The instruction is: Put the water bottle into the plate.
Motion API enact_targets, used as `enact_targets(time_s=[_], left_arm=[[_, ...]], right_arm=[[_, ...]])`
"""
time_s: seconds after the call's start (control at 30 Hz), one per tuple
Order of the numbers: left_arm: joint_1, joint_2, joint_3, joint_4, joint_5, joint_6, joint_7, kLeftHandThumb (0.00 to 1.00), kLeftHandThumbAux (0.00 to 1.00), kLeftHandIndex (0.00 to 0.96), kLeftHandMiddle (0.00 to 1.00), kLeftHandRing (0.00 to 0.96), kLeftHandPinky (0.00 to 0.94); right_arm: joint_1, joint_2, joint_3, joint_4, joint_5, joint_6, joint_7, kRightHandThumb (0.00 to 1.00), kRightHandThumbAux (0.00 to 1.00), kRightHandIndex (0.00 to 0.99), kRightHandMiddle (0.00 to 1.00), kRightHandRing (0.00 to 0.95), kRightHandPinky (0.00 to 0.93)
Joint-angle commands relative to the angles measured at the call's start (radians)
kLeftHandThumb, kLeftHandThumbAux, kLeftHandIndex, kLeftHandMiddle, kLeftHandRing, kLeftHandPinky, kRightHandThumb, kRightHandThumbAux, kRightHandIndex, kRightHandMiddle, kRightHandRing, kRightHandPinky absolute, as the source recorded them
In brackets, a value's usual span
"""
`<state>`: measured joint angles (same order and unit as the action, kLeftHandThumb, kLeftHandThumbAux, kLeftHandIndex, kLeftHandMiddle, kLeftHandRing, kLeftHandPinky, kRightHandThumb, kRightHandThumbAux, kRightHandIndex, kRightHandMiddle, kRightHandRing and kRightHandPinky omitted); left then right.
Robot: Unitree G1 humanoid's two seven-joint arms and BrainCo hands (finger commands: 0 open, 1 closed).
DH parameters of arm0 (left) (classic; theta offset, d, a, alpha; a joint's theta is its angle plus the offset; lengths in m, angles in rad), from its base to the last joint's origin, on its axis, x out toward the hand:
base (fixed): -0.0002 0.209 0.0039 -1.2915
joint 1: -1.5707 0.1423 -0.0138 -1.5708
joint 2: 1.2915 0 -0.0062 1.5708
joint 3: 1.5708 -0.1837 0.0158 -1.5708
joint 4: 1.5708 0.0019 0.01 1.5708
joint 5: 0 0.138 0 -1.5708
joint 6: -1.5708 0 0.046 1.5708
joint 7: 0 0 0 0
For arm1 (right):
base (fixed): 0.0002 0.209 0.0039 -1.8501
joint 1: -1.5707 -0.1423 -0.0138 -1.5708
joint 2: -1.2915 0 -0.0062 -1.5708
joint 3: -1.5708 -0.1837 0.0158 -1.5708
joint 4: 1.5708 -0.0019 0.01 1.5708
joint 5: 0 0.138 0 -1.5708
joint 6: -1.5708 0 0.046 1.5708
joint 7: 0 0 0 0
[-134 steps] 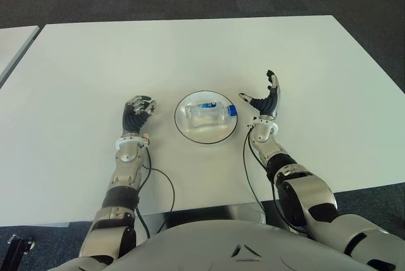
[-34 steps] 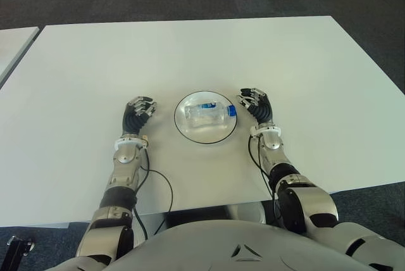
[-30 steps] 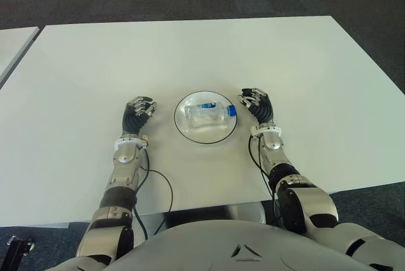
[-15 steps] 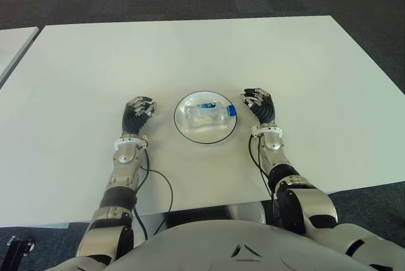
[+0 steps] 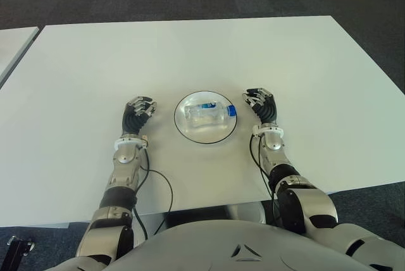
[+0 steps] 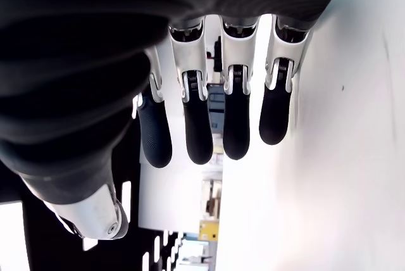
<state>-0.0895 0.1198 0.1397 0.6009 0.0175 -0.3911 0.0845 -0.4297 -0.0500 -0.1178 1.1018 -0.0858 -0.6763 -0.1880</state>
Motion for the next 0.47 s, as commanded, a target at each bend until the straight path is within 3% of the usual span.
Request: enact_targets(time_s=[0.03,0.47], left_arm=[[0.022,-0.004,-0.002,0.011,0.002,0.027,0.002,0.707,0.714,0.433,0.589,0.582,0.558],[0.026,-0.002,0.001,0.007,-0.008,0.029,-0.010,0.704,0.714,0.432,0.582,0.574,0.553]], right_arm=[[0.011,0.003,-0.011,0.018,0.020,0.032,-0.008,0.709,0.729,0.436,0.711,0.711,0.712],[0.009,0.000,-0.023,0.040,0.026,0.024,0.007,0.709,0.728,0.436,0.706,0.706,0.705]])
